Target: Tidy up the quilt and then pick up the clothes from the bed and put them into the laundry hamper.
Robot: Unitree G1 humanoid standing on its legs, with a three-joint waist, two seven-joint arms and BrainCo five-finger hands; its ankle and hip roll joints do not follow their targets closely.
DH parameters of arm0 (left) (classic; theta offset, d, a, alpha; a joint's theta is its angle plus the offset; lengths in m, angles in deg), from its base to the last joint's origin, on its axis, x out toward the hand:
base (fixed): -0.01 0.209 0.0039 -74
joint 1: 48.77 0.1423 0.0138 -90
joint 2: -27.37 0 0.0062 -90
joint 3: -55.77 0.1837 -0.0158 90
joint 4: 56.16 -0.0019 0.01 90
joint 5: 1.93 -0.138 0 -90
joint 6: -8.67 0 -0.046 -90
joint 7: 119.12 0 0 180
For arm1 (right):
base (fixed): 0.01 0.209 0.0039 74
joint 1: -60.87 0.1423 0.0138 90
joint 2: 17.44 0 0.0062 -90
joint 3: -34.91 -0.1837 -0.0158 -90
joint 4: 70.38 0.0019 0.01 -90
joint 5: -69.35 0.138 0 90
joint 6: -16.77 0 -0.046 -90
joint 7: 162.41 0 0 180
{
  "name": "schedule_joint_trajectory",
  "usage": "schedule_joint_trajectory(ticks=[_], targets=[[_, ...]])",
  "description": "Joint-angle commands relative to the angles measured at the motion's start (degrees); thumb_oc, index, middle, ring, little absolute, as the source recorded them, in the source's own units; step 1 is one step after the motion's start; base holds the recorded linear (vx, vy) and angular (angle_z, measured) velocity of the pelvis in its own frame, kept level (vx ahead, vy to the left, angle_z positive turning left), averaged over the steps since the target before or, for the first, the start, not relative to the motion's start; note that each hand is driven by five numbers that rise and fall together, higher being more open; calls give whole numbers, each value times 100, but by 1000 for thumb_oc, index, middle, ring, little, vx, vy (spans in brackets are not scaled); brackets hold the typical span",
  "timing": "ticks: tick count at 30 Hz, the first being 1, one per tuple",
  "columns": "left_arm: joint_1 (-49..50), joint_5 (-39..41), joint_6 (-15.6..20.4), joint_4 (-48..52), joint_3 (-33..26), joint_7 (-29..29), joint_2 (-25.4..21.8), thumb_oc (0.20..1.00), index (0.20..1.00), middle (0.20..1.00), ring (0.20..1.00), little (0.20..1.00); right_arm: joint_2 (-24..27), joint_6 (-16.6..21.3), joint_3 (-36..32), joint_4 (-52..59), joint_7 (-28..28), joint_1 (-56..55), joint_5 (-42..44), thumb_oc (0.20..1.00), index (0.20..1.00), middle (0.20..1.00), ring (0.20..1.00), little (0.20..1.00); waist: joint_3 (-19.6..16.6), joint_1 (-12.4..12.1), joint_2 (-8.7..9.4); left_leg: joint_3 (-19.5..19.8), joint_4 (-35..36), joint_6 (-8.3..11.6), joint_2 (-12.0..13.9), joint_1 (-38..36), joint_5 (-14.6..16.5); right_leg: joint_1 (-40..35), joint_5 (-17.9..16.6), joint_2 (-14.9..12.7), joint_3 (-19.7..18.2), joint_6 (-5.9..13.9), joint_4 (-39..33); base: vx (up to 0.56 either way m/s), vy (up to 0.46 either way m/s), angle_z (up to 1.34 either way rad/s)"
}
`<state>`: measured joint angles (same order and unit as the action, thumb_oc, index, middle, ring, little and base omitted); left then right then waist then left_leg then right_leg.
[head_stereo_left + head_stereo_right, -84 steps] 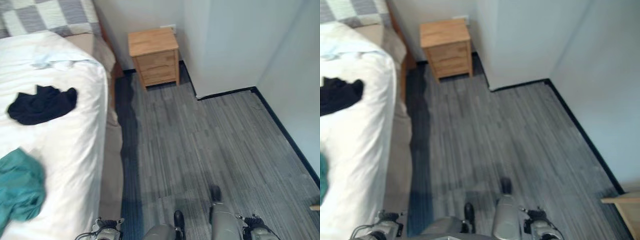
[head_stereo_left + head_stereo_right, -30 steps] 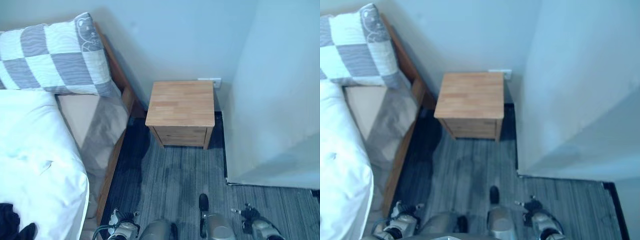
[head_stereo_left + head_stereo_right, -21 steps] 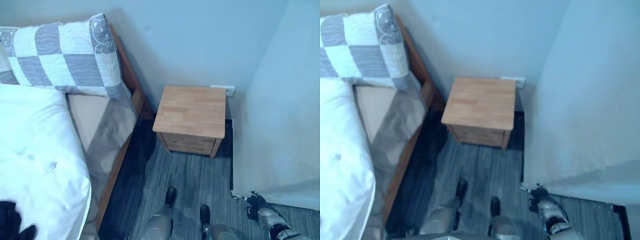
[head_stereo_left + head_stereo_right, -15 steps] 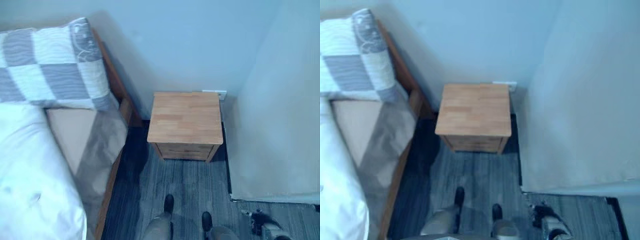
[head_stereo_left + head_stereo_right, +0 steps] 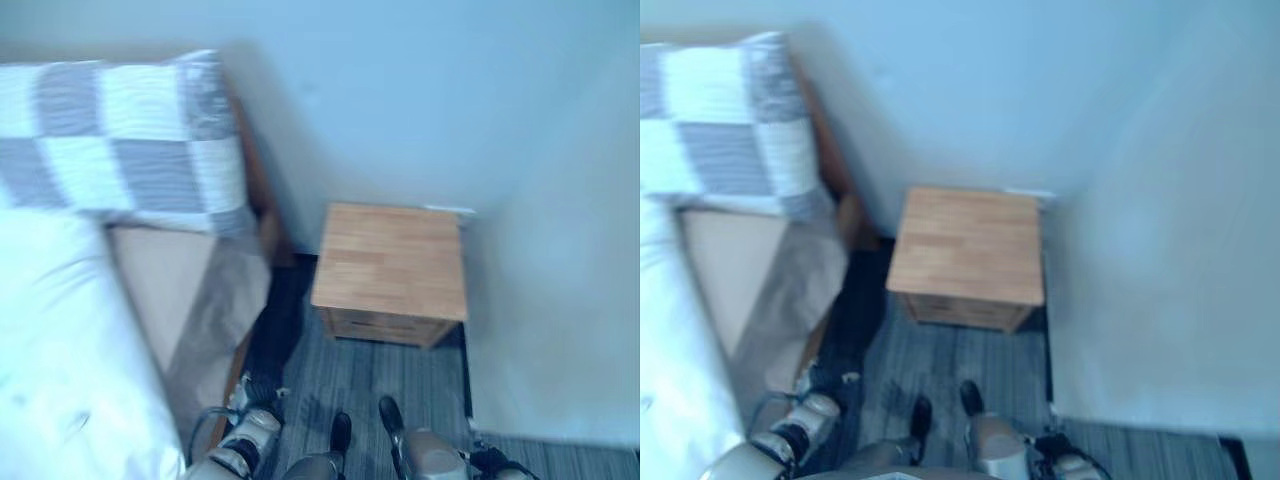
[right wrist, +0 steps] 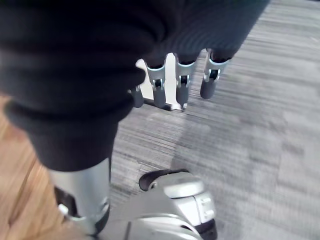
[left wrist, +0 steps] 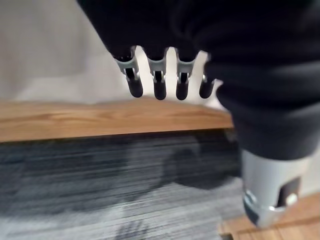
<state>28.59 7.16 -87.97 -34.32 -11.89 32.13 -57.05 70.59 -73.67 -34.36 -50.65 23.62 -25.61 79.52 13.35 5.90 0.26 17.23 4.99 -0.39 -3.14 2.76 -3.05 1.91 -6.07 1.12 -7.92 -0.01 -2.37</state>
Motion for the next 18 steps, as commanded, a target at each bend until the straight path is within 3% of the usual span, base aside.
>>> schedule_joint_trajectory(ticks=[1, 4, 6, 9, 11, 14, 15, 17, 18], targets=[[83, 558, -400, -6, -360, -219, -320, 1000, 1000, 1000, 1000, 1000, 195, 48, -128, 233, -66, 334, 290, 1000, 1000, 1000, 1000, 1000, 271, -232, -11, -1247, -516, 92, 520, 229, 8, 86, 620, -364, 618, 589, 512, -167, -156, 208], [190, 1471, -393, -260, -799, -534, -201, 1000, 1000, 1000, 1000, 1000, 363, 101, -390, 221, 110, 365, 797, 1000, 1000, 1000, 1000, 1000, 457, -148, -84, -2539, -1208, 285, 970, 691, 35, -53, 827, -730, 1659, 502, 673, -247, -58, 253], [374, 1502, -341, -441, -1159, -403, -258, 1000, 1000, 1000, 1000, 1000, 403, 145, -542, 164, 115, 397, 817, 1000, 1000, 1000, 1000, 1000, 486, -163, -106, -2841, -1387, 341, 1224, 724, 67, -78, 837, -916, 1992, 486, 721, -187, 69, 242], [912, 1009, -124, -736, -1815, 86, -385, 1000, 1000, 1000, 1000, 1000, 427, 119, -781, 62, 54, 455, 786, 1000, 1000, 1000, 1000, 1000, 470, -355, -64, -2740, -1510, 356, 1307, 556, 228, -141, 730, -1208, 2163, 566, 720, -89, 130, 102], [1214, 579, 9, -792, -2065, 449, -393, 1000, 1000, 1000, 1000, 1000, 407, 157, -950, 6, 56, 427, 868, 1000, 1000, 1000, 1000, 1000, 420, -441, -108, -2776, -1324, 309, 1225, 364, 288, -188, 697, -1284, 2156, 630, 709, -21, 236, 70], [1361, 139, 267, -803, -2029, 756, -358, 1000, 1000, 1000, 1000, 1000, 393, 260, -1100, -3, 132, 410, 1049, 1000, 1000, 1000, 1000, 1000, 417, -531, -155, -2786, -1184, 335, 1163, 307, 258, -238, 631, -1441, 2227, 748, 709, -31, 278, 92], [1439, -34, 464, -780, -1990, 863, -366, 1000, 1000, 1000, 1000, 1000, 352, 340, -1221, -16, 110, 428, 1046, 1000, 1000, 1000, 1000, 1000, 404, -657, -177, -2753, -1097, 304, 1052, 269, 292, -225, 563, -1662, 2267, 895, 813, 1, 154, 95], [1467, -159, 567, -759, -1966, 900, -388, 1000, 1000, 1000, 1000, 1000, 322, 384, -1260, -11, 128, 429, 1026, 1000, 1000, 1000, 1000, 1000, 409, -703, -179, -2767, -1067, 272, 1022, 215, 319, -221, 543, -1771, 2273, 933, 912, 20, 111, 49], [1459, -411, 604, -731, -1902, 841, -410, 1000, 1000, 1000, 1000, 1000, 291, 388, -1249, 27, 196, 411, 1218, 1000, 1000, 1000, 1000, 1000, 422, -653, -175, -2580, -1038, 209, 928, 158, 352, -207, 585, -1688, 2027, 929, 970, 31, 36, 6]])
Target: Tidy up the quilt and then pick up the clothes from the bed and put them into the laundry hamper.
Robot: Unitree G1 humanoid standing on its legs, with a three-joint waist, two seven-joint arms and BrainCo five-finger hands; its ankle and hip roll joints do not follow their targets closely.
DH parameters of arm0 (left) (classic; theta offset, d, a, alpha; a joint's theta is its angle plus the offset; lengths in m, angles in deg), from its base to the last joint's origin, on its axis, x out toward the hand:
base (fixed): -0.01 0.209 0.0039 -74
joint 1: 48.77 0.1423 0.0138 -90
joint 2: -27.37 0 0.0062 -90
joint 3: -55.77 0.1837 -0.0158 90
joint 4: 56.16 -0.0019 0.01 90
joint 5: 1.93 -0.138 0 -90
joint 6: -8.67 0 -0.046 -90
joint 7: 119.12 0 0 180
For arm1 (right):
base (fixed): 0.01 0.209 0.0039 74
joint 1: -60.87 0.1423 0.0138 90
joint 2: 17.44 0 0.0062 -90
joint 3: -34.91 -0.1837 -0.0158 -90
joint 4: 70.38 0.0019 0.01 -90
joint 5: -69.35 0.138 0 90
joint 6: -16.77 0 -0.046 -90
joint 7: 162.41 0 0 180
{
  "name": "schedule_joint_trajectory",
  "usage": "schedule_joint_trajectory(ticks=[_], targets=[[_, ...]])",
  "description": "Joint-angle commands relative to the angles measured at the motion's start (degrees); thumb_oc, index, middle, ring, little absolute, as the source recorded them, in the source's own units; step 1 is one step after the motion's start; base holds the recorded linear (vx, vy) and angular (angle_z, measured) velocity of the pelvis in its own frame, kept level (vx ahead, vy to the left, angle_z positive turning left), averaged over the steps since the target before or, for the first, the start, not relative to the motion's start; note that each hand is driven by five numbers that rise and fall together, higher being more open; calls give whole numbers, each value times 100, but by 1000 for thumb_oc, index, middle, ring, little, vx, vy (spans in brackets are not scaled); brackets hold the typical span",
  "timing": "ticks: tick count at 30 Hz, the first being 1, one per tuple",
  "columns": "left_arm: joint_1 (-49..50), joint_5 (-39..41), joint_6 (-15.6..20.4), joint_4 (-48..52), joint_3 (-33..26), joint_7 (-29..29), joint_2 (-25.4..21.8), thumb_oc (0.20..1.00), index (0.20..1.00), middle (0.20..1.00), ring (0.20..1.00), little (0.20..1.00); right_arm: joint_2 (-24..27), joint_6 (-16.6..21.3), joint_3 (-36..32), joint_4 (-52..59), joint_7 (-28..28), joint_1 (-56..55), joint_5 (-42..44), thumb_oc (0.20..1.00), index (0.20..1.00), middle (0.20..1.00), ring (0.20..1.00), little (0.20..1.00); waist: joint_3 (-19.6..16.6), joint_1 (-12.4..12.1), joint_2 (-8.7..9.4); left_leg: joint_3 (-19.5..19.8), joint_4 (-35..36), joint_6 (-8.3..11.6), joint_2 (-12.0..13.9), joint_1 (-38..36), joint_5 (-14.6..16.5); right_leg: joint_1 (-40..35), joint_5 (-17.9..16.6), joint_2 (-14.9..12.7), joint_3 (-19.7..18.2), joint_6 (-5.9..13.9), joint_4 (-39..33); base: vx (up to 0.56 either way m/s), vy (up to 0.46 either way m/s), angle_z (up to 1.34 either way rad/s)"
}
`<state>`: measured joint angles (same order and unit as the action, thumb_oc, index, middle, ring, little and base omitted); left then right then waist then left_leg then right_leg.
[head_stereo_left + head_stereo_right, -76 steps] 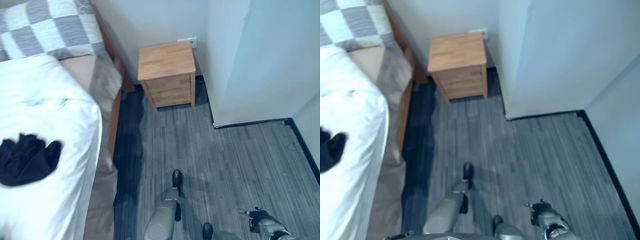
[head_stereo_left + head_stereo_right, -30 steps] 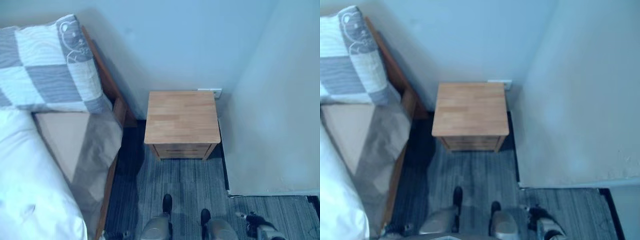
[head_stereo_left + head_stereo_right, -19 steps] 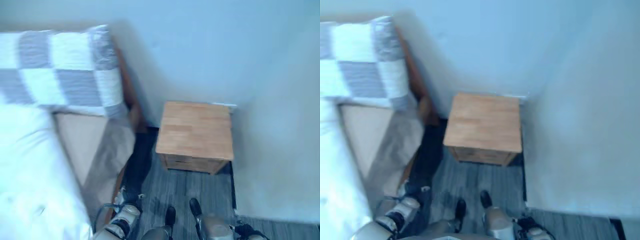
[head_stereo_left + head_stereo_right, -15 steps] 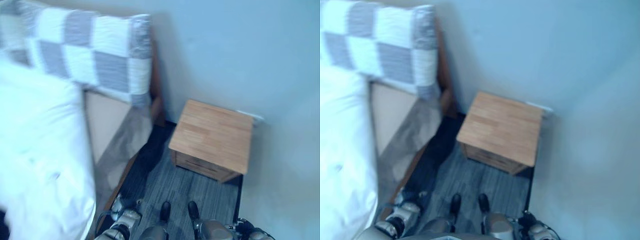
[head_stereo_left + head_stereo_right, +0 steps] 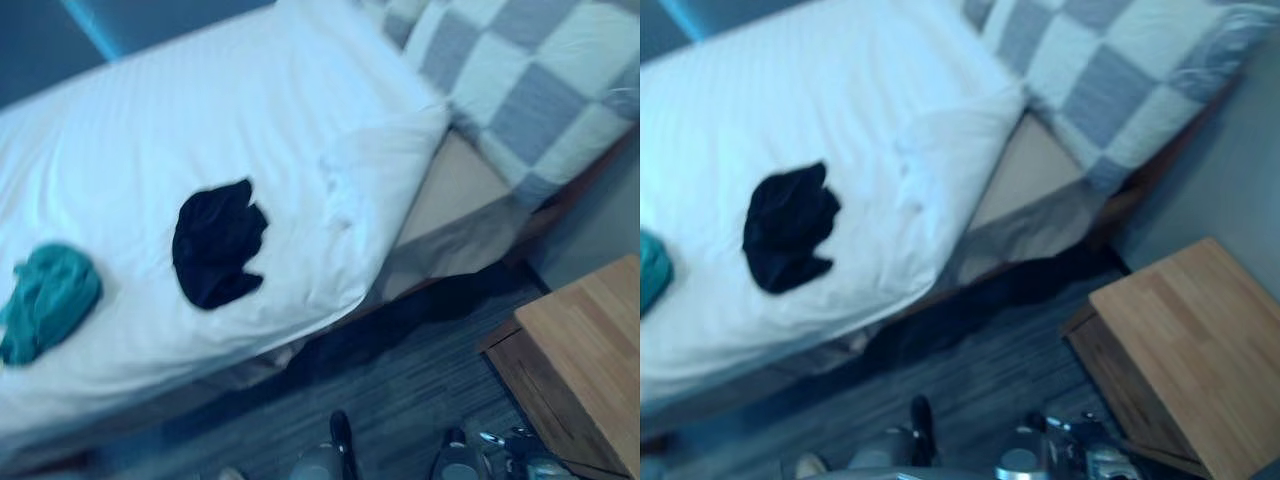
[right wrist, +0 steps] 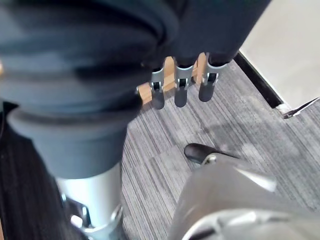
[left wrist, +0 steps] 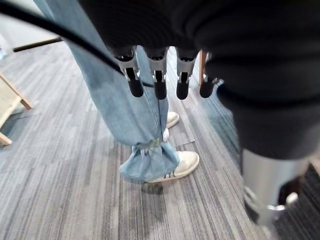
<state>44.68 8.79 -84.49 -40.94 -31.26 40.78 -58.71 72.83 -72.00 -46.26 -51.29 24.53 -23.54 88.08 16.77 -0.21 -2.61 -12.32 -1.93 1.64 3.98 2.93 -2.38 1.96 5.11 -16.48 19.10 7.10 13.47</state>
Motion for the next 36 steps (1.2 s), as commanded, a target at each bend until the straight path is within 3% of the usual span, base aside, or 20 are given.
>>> schedule_joint_trajectory(ticks=[1, 3, 5, 10, 11, 12, 19, 22, 23, 24, 27, 30, 34, 36], targets=[[-176, -599, 211, -41, 116, -103, -264, 1000, 1000, 1000, 1000, 1000, 46, 230, -31, 110, 160, 202, 483, 1000, 1000, 1000, 1000, 1000, 79, -1, 119, 519, -321, -30, 147, 122, 305, -179, -517, 175, -832, 209, -616, 30, -9, 44], [-246, -469, -5, 21, 316, -262, -309, 1000, 1000, 1000, 1000, 1000, -3, 296, 43, 107, 304, 260, 521, 1000, 1000, 1000, 1000, 1000, 88, 88, 157, 751, -312, -73, 6, 58, 400, -25, -573, 375, -1066, 217, -669, 48, 0, 82], [-395, -393, -67, -10, 365, -324, -325, 1000, 1000, 1000, 1000, 1000, -37, 192, 68, 125, 340, 314, 506, 1000, 1000, 1000, 1000, 1000, 63, 183, 182, 706, -60, -79, 27, -125, 345, 13, -680, 545, -1215, 202, -868, 33, -38, 33], [-580, -213, 83, 82, 560, -384, -176, 1000, 1000, 1000, 1000, 1000, 58, 161, 35, 104, 151, 278, 342, 1000, 1000, 1000, 1000, 1000, -6, 310, 211, 616, 200, 4, 59, -267, 298, -59, -754, 718, -1322, 174, -1260, 31, -10, -4], [-811, 1354, -18, 572, 814, 451, 58, 1000, 1000, 1000, 1000, 1000, -233, -61, 444, 335, -20, 224, 471, 1000, 1000, 1000, 1000, 1000, -135, 110, 569, 783, -184, -197, -151, 95, 526, 163, -630, 814, -1495, 212, -699, 31, -15, -5], [-811, 1502, -163, 404, 725, 318, 103, 1000, 1000, 1000, 1000, 1000, -231, -23, 480, 280, 34, 231, 606, 1000, 1000, 1000, 1000, 1000, -167, 112, 590, 891, -164, -183, -189, 109, 509, 125, -646, 874, -1607, 194, -805, 0, 0, 0], [-651, 1178, -28, 14, 334, 335, 226, 1000, 1000, 1000, 1000, 1000, -283, -56, 390, 356, 75, 189, 824, 1000, 1000, 1000, 1000, 1000, -269, 77, 707, 685, -594, -249, -167, 140, 735, 20, -463, 778, -1533, 175, -576, 66, 33, -5], [-648, 1023, 40, 29, 357, 273, 193, 1000, 1000, 1000, 1000, 1000, -344, 96, 350, 356, 61, 98, 940, 1000, 1000, 1000, 1000, 1000, -248, 93, 713, 680, -925, -409, -188, 251, 910, 167, -355, 710, -1523, 173, 191, 122, 9, -3], [-651, 958, 71, 39, 343, 276, 134, 1000, 1000, 1000, 1000, 1000, -352, 145, 311, 366, 37, 55, 974, 1000, 1000, 1000, 1000, 1000, -203, 135, 679, 729, -988, -466, -198, 218, 969, 418, -507, 662, -1615, 152, 701, 111, 1, 10], [-654, 956, 86, 41, 341, 271, 121, 1000, 1000, 1000, 1000, 1000, -354, 141, 303, 370, 34, 49, 976, 1000, 1000, 1000, 1000, 1000, -193, 143, 675, 735, -999, -473, -201, 210, 979, 474, -545, 645, -1635, 148, 769, 137, -31, 8], [-708, 1188, 163, 78, 287, 388, 1, 1000, 1000, 1000, 1000, 1000, -331, 215, 266, 339, -50, 39, 795, 1000, 1000, 1000, 1000, 1000, -73, 199, 640, 688, -1081, -347, -130, 146, 1047, 626, -771, 374, -1595, 160, 306, 143, -129, 0], [-763, 1141, 177, 183, 377, 380, -74, 1000, 1000, 1000, 1000, 1000, -342, 227, 289, 377, -45, 104, 871, 1000, 1000, 1000, 1000, 1000, 112, 358, 709, 739, -839, -223, -103, -171, 1227, 988, -1532, 228, -1762, 429, -840, 246, -302, 0], [-716, 1092, 217, 142, 526, 234, -2, 1000, 1000, 1000, 1000, 1000, -373, 164, 228, 423, -16, 120, 862, 1000, 1000, 1000, 1000, 1000, 182, 519, 696, 775, -744, -176, 6, -438, 1380, 1194, -1639, 252, -1915, 545, -1129, 315, -297, -18], [-645, 1166, 261, 128, 530, 114, 95, 1000, 1000, 1000, 1000, 1000, -345, 83, 211, 452, 8, 41, 646, 1000, 1000, 1000, 1000, 1000, 100, 634, 652, 721, -729, -102, 126, -642, 1436, 1095, -1398, 343, -1927, 512, -991, 373, -247, -5]])
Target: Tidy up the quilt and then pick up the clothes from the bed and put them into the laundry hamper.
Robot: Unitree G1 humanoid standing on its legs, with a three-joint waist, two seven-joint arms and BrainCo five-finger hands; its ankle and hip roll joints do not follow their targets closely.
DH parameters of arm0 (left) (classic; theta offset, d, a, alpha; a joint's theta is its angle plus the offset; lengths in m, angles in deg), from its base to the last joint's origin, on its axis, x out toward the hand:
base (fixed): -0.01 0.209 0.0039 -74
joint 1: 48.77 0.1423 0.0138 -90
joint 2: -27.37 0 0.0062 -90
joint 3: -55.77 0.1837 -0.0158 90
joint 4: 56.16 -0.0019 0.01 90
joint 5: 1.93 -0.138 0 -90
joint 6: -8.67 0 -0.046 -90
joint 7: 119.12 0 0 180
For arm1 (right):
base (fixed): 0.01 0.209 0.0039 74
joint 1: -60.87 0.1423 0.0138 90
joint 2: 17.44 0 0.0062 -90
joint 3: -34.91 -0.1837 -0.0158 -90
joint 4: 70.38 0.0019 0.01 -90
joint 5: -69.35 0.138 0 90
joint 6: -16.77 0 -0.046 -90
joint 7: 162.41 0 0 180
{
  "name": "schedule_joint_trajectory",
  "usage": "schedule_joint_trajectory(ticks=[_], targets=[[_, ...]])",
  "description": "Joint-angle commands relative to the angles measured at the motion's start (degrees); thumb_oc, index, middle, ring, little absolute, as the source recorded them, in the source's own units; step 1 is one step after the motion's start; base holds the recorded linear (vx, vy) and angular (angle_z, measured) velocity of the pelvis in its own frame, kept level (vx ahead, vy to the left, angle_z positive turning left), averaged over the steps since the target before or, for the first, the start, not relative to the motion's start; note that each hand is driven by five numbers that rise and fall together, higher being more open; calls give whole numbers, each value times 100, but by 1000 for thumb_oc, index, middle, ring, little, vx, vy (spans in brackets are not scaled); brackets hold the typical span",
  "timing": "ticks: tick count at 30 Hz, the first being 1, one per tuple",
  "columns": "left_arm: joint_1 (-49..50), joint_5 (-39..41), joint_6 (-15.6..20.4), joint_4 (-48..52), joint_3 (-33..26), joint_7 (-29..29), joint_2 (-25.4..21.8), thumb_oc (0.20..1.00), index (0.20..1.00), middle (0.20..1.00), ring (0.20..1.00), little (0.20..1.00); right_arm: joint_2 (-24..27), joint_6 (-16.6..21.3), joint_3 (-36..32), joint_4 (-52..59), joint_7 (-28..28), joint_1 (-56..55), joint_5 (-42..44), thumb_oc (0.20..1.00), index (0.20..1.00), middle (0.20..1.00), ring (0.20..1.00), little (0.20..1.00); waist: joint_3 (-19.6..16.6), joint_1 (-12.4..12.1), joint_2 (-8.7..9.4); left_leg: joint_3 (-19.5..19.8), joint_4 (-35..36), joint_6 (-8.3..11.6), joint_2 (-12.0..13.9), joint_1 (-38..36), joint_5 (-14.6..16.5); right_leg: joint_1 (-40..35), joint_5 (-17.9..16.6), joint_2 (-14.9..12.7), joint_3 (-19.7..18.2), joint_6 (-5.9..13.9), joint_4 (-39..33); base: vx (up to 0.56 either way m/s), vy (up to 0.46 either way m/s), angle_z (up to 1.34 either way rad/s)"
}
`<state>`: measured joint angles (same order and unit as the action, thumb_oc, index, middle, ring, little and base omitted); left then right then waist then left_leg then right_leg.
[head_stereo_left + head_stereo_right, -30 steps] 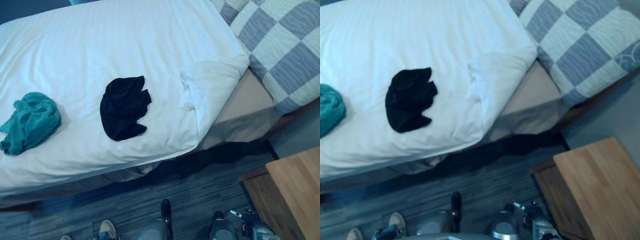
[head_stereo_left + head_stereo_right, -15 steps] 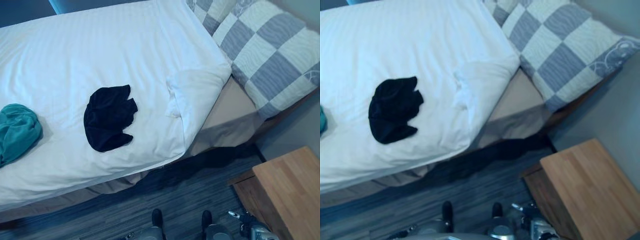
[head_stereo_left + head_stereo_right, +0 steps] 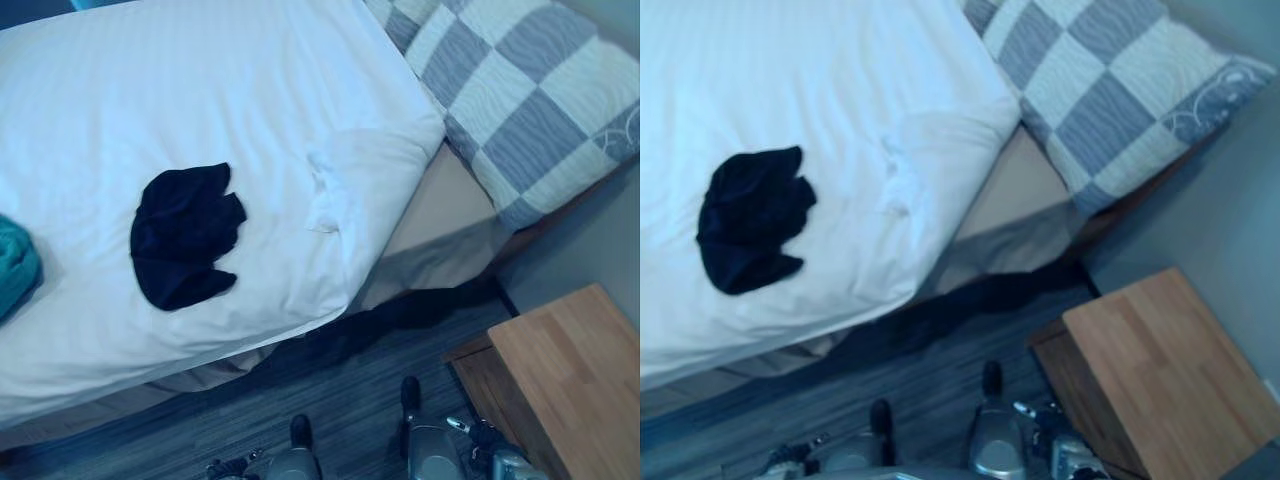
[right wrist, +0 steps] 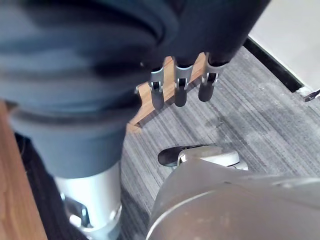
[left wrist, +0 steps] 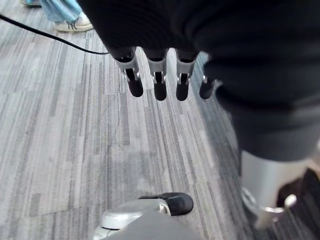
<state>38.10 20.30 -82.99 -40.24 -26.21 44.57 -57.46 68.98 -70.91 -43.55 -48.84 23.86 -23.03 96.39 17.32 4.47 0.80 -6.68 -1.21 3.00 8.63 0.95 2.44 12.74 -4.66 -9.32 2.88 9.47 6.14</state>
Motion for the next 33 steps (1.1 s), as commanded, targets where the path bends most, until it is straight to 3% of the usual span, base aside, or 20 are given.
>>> schedule_joint_trajectory(ticks=[1, 2, 4, 6, 8, 9, 11, 12, 13, 15, 17, 19, 20, 24, 25, 28, 31, 33], targets=[[46, 203, 68, 69, 28, -306, 18, 1000, 1000, 1000, 1000, 1000, 42, 10, -47, 175, 118, -42, -338, 1000, 1000, 1000, 1000, 1000, -13, 196, 287, 159, -830, -189, -291, -523, 953, 15, -376, -348, -284, 249, -183, 318, -191, -10], [66, 282, 32, 76, 20, -303, 42, 1000, 1000, 1000, 1000, 1000, 39, 90, -14, 146, 153, -62, -375, 1000, 1000, 1000, 1000, 1000, -47, 219, 269, 161, -941, -153, -216, -533, 894, -16, -275, -283, -276, 180, -96, 434, -344, -18], [134, 103, 88, 38, -81, -375, 126, 1000, 1000, 1000, 1000, 1000, 62, 468, 52, 209, 130, -78, -254, 1000, 1000, 1000, 1000, 1000, -146, 254, 242, 127, -1624, -84, 48, -413, 403, -134, -32, -53, -124, -105, 64, 425, -405, -7], [177, 10, 140, 15, -132, -406, 118, 1000, 1000, 1000, 1000, 1000, 112, 389, 128, 385, 122, 4, 108, 1000, 1000, 1000, 1000, 1000, -189, 241, 242, 192, -2301, -10, 185, -132, -133, -302, 108, 199, -56, -377, 14, 273, -336, 23], [146, -212, 152, 19, -79, -447, 131, 1000, 1000, 1000, 1000, 1000, 170, 751, 109, 571, 11, 84, 473, 1000, 1000, 1000, 1000, 1000, -142, 209, 250, 208, -2460, -29, 263, 293, -323, -488, 235, 373, -42, -524, -14, 138, -207, 25], [140, -318, 170, 19, -61, -464, 133, 1000, 1000, 1000, 1000, 1000, 181, 904, 98, 624, -1, 101, 554, 1000, 1000, 1000, 1000, 1000, -146, 208, 263, 198, -2412, -34, 267, 385, -377, -507, 259, 389, -41, -546, -20, 119, -110, 36], [127, -416, 186, 69, 55, -525, 130, 1000, 1000, 1000, 1000, 1000, 270, 1054, -38, 1258, 144, 83, 856, 1000, 1000, 1000, 1000, 1000, -85, 247, 214, -10, -1493, -1, 318, 476, -499, -673, 401, 503, -90, -515, -28, 140, -49, 35], [121, -411, 179, 79, 65, -546, 124, 1000, 1000, 1000, 1000, 1000, 286, 1115, -55, 1366, 206, 74, 896, 1000, 1000, 1000, 1000, 1000, -76, 254, 213, -24, -1382, 15, 321, 486, -520, -691, 410, 515, -103, -506, -37, 110, -18, 25], [121, -434, 173, 106, 78, -555, 91, 1000, 1000, 1000, 1000, 1000, 363, 1210, -111, 1862, 504, 31, 1144, 1000, 1000, 1000, 1000, 1000, -52, 266, 228, 16, -1102, 69, 326, 555, -612, -740, 435, 547, -160, -481, -63, 97, -26, 16], [254, -588, 255, 155, -29, -550, 35, 1000, 1000, 1000, 1000, 1000, 566, 1269, -337, 3060, 1050, -150, 1232, 1000, 1000, 1000, 1000, 1000, -60, 288, 334, 146, -821, 80, 323, 427, -447, -751, 446, 511, -157, -429, -41, 107, -17, 4], [348, -659, 329, 207, -102, -493, -10, 1000, 1000, 1000, 1000, 1000, 726, 1509, -621, 3653, 1084, -252, 1082, 1000, 1000, 1000, 1000, 1000, -98, 331, 367, 138, -660, 85, 341, 263, -341, -731, 446, 486, -114, -399, -28, 78, 23, -18], [378, -684, 329, 227, -134, -471, -33, 1000, 1000, 1000, 1000, 1000, 818, 1341, -789, 4102, 1123, -286, 921, 1000, 1000, 1000, 1000, 1000, -136, 359, 374, 102, -596, 99, 361, 232, -362, -721, 438, 484, -89, -396, -47, 76, 39, -26], [426, -838, 221, 263, -232, -344, -158, 1000, 1000, 1000, 1000, 1000, 1251, 991, -1249, 5479, 850, -259, 419, 1000, 1000, 1000, 1000, 1000, -222, 464, 434, -117, -435, 125, 419, 107, -325, -778, 416, 451, -22, -362, -148, 131, 101, -1], [369, -1059, -38, 258, -215, -137, -344, 1000, 1000, 1000, 1000, 1000, 2152, 103, -1351, 6576, 758, 467, -185, 1000, 1000, 1000, 1000, 1000, -281, 366, 516, -158, -303, 164, 424, 79, -250, -794, 341, 382, -60, -245, -268, 121, 106, 22], [359, -1073, -59, 254, -216, -128, -360, 1000, 1000, 1000, 1000, 1000, 2214, 20, -1336, 6599, 789, 563, -168, 1000, 1000, 1000, 1000, 1000, -278, 349, 523, -152, -298, 168, 426, 80, -244, -793, 334, 377, -56, -235, -274, 95, 31, -1], [332, -1247, -398, 235, -111, -20, -607, 1000, 1000, 1000, 1000, 1000, 2987, -986, -1037, 6299, 1126, 1972, -563, 1000, 1000, 1000, 1000, 1000, -180, 21, 630, -44, -222, 211, 469, 177, -252, -758, 166, 322, 46, -89, -458, 104, 2, 0], [335, -1227, -550, 247, -30, 65, -799, 1000, 1000, 1000, 1000, 1000, 3373, -1271, -812, 5652, 1147, 2801, -584, 1000, 1000, 1000, 1000, 1000, -29, -202, 676, 60, -163, 246, 494, 353, -304, -624, 65, 297, 117, -5, -532, 1, -19, 18], [335, -1092, -604, 231, 40, 86, -928, 1000, 1000, 1000, 1000, 1000, 3633, -1255, -543, 4953, 1191, 3429, -782, 1000, 1000, 1000, 1000, 1000, 116, -379, 714, 146, -122, 270, 516, 504, -347, -506, 12, 286, 186, 30, -559, -27, -40, 28]])
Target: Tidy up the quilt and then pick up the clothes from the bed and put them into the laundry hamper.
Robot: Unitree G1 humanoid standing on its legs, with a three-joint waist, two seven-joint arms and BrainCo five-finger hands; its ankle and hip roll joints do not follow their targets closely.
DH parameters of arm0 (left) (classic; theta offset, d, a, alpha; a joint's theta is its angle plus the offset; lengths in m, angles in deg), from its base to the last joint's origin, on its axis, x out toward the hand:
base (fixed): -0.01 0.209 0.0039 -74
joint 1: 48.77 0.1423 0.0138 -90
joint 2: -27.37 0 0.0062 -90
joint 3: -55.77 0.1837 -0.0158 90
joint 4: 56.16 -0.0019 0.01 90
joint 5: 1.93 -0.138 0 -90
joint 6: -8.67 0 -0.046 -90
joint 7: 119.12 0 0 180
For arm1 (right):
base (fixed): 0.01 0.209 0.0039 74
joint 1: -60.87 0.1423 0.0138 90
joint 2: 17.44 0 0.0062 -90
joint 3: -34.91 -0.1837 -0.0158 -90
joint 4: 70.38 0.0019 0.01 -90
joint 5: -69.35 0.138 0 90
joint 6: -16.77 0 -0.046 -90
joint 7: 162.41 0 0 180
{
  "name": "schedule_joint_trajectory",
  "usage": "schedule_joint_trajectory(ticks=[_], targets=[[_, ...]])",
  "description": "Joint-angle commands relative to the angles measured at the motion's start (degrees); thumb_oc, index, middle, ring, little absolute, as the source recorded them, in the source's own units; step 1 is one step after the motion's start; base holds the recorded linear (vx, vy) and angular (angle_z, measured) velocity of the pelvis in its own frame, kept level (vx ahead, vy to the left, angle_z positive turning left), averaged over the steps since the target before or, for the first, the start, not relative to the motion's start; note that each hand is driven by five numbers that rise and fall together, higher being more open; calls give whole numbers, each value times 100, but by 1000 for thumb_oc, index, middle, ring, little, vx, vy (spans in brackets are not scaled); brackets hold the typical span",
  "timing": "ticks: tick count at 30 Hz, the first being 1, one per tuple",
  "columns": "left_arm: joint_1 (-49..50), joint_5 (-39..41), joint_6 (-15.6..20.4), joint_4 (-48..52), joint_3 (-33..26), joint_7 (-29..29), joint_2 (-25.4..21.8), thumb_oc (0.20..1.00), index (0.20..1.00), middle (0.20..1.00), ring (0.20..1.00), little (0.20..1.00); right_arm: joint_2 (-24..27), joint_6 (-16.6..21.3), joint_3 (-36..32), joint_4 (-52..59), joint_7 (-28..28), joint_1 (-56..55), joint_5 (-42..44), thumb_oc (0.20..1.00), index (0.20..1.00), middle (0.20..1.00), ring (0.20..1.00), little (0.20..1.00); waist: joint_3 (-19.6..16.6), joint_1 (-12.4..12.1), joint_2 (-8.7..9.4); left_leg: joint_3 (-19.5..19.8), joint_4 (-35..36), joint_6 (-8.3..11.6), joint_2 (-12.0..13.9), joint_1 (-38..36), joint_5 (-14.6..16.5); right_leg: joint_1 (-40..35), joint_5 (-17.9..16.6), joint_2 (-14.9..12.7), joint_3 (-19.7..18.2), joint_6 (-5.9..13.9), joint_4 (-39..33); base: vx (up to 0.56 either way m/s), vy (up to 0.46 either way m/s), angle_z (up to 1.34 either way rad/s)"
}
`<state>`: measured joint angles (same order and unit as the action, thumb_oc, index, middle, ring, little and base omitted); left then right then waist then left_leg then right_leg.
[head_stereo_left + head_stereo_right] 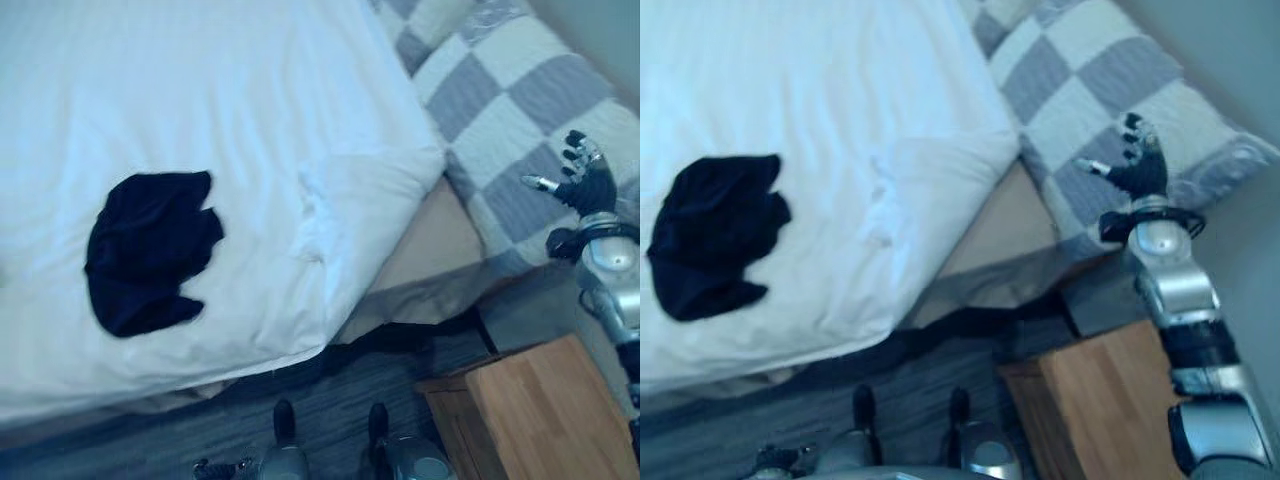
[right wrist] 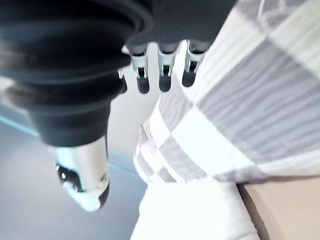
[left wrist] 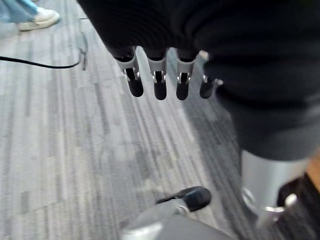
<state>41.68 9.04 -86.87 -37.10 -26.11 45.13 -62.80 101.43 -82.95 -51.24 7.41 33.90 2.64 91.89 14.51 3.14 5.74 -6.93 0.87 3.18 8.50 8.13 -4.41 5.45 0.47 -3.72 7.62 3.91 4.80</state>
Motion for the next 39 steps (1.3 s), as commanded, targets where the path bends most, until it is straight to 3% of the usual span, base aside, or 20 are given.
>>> schedule_joint_trajectory(ticks=[1, 4, 9, 13, 15, 23, 26, 31, 35, 36, 37, 39], targets=[[-32, 132, -267, -90, 52, 30, -440, 1000, 1000, 1000, 1000, 1000, 476, -79, 364, -983, 168, 1141, -361, 1000, 1000, 1000, 1000, 1000, 463, -309, 231, 208, -324, 264, 544, -141, 320, 273, -518, -277, -251, 595, -430, -57, -90, 14], [7, 379, -452, -78, 164, 74, -603, 1000, 1000, 1000, 1000, 1000, 839, -32, 972, -2282, 117, 2195, -362, 1000, 1000, 1000, 1000, 1000, 780, -622, 284, 433, -348, 335, 588, 219, 240, 470, -565, -269, -96, 602, -464, -27, -109, 35], [131, 220, -391, -25, 333, 330, -653, 1000, 1000, 1000, 1000, 1000, 957, 122, 1836, -3373, 31, 3288, -723, 1000, 1000, 1000, 1000, 1000, 1130, -954, 259, 716, -476, 396, 602, 678, 145, 738, -557, -245, 136, 544, -396, -29, -66, 23], [246, 163, -376, 23, 408, 522, -587, 1000, 1000, 1000, 1000, 1000, 884, 290, 2195, -3513, 46, 3653, -1080, 1000, 1000, 1000, 1000, 1000, 1222, -1111, 265, 849, -527, 410, 581, 822, 80, 776, -554, -220, 307, 503, -369, -4, -37, 15], [270, 241, -530, 109, 407, 579, -621, 1000, 1000, 1000, 1000, 1000, 773, 340, 2382, -3416, 163, 3867, -1240, 1000, 1000, 1000, 1000, 1000, 1215, -1203, 358, 862, -503, 416, 556, 829, 74, 727, -590, -203, 380, 526, -453, 38, -77, 12], [286, 17, -568, 172, 550, 597, -781, 1000, 1000, 1000, 1000, 1000, 526, 406, 2668, -3357, 140, 4139, -1403, 1000, 1000, 1000, 1000, 1000, 1171, -1340, 451, 888, -527, 411, 555, 808, 77, 531, -602, -154, 459, 523, -574, 26, -27, 13], [295, 122, -678, 290, 570, 632, -813, 1000, 1000, 1000, 1000, 1000, 337, 292, 2777, -3258, 8, 4157, -1795, 1000, 1000, 1000, 1000, 1000, 1193, -1402, 422, 873, -526, 404, 529, 809, 75, 452, -609, -174, 484, 532, -640, 6, 16, 10], [197, 244, -717, 463, 598, 685, -815, 1000, 1000, 1000, 1000, 1000, 1, -584, 3298, -3407, -521, 4178, -3282, 1000, 1000, 1000, 1000, 1000, 1343, -1481, 312, 919, -622, 375, 459, 987, 51, 531, -630, -227, 517, 524, -629, -29, 34, -1], [159, 456, -598, 523, 626, 677, -775, 1000, 1000, 1000, 1000, 1000, -133, -996, 3739, -3862, -677, 4096, -3570, 1000, 1000, 1000, 1000, 1000, 1522, -1546, 204, 957, -607, 351, 404, 1153, -7, 630, -638, -265, 581, 512, -628, -64, 28, 3], [169, 493, -585, 527, 632, 687, -767, 1000, 1000, 1000, 1000, 1000, -146, -1049, 3778, -3909, -702, 4075, -3545, 799, 799, 799, 799, 799, 1528, -1551, 190, 956, -597, 350, 398, 1184, -18, 654, -639, -269, 591, 510, -630, -58, 24, 4], [203, 551, -554, 547, 637, 711, -741, 1000, 1000, 1000, 1000, 1000, -174, -1175, 3854, -3996, -726, 4041, -3459, 200, 200, 200, 200, 200, 1528, -1555, 160, 960, -573, 347, 383, 1255, -46, 721, -642, -278, 619, 505, -622, -54, 21, 2], [253, 525, -472, 565, 635, 756, -703, 1000, 1000, 1000, 1000, 1000, -221, -1236, 3927, -4125, -618, 3983, -3176, 200, 200, 200, 200, 200, 1528, -1561, 120, 951, -497, 341, 355, 1311, -89, 795, -650, -291, 666, 498, -628, -50, 19, 1]])
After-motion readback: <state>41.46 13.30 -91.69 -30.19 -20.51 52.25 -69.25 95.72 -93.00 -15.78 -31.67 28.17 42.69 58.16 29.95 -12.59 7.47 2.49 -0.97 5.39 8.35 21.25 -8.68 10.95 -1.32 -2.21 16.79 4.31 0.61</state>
